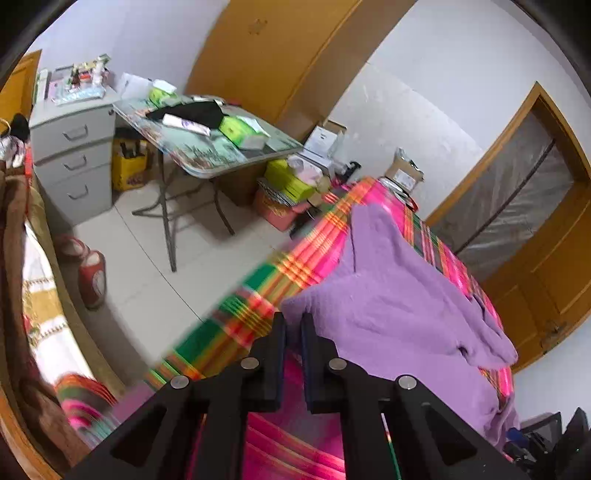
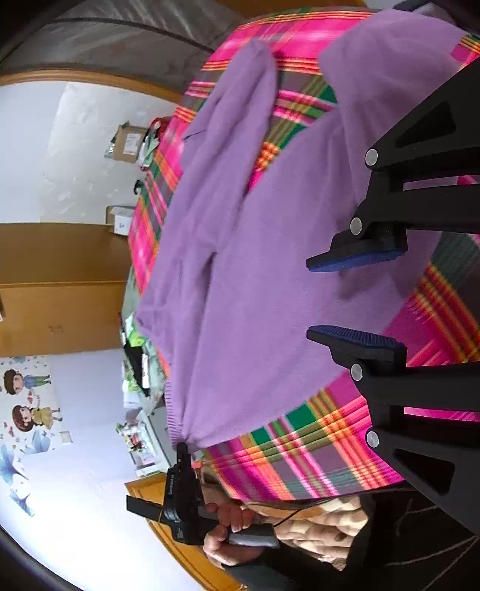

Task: Fold clothes

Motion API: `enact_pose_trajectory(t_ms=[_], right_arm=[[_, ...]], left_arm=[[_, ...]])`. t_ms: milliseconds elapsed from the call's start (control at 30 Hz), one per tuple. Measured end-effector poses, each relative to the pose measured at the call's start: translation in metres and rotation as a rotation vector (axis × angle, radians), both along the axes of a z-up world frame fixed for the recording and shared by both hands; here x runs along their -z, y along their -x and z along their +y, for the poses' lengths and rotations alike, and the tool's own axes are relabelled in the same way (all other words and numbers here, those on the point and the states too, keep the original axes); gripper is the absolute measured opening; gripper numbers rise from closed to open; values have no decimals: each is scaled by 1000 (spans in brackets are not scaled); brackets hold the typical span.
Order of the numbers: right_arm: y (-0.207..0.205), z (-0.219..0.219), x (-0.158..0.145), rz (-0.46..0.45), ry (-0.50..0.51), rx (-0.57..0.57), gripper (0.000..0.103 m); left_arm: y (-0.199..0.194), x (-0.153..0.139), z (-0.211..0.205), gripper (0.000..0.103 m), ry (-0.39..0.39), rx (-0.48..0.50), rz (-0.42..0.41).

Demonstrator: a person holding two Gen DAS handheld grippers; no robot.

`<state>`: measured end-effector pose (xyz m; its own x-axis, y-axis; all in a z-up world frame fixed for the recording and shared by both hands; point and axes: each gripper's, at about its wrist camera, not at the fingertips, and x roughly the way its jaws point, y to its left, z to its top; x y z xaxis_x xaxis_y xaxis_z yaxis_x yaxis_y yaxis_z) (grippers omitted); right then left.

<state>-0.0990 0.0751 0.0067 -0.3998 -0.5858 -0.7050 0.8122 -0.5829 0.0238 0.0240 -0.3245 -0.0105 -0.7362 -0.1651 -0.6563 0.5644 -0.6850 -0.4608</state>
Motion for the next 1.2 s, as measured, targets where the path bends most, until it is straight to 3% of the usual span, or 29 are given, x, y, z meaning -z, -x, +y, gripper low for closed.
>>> enact_pose_trajectory(t_ms=[133,233,300,567,867,1133,1200], right_arm=[[6,-12,-17,18,42,-24,31],[12,-27,-27,14,73,-49,31],[18,-39,-31,12,72,-60,31],[72,-105,-45,-11,63,-149,31],[157,-238,-28,-36,-50,-257,32],[204,-367,-6,-28,-166,-409,33],[215,-387,4,-60,-186,-424,33]], left_arm=[[-8,0,-25,7,3,-39,-3],[-9,16,-36,7,-34,-34,-45],[-8,26,-35,7,-37,-29,-83],[-7,26,-26,8,5,12,-87],[-7,32,-28,8,-1,56,-80],[-4,35,-31,9,8,87,-83],[-3,35,-32,9,10,96,-85]])
